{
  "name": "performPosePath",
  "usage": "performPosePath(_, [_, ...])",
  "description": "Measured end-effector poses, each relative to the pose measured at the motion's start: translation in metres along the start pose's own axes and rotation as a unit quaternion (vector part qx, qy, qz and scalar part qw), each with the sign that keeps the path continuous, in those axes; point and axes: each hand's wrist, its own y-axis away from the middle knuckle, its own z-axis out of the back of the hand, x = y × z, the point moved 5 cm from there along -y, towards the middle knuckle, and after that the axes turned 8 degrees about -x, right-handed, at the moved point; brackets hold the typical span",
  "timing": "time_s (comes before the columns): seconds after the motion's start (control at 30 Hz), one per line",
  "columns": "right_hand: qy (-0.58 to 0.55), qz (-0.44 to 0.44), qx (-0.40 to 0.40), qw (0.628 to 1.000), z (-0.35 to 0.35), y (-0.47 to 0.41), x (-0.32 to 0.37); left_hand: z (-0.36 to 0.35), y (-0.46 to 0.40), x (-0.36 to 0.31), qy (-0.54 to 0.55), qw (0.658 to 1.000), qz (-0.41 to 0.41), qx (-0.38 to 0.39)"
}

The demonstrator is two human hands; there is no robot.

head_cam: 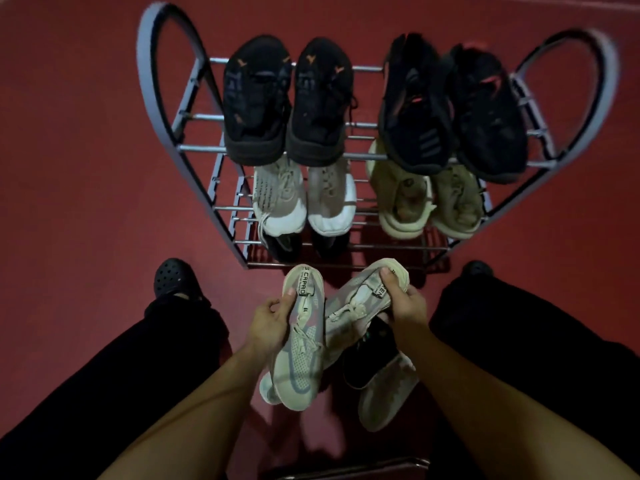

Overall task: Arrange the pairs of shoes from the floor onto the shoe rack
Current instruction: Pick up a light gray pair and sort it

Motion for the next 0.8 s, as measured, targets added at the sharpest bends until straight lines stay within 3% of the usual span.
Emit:
performPosePath(0.23, [0.035,0.070,-0.008,0.997,0.034,0.013,0.028,-0.015,0.031,-0.022,0.015,1.000,-0.008,0.017])
performPosePath(0.37, [0.068,0.024,0.025,0.997,0.030,0.014,0.019,-0.025,0.048,-0.030,0.034,0.999,-0.025,0.034])
performPosePath(0.53, [0.074,-0.010,0.073,0.994,0.024,0.024,0.026,-0.043,0.059,-0.043,-0.018,0.996,-0.035,0.075])
performPosePath(0.8, [0.061,-0.077,0.150,0.984,0.029,0.032,0.022,-0.049,0.068,-0.034,0.084,0.974,0.026,0.210])
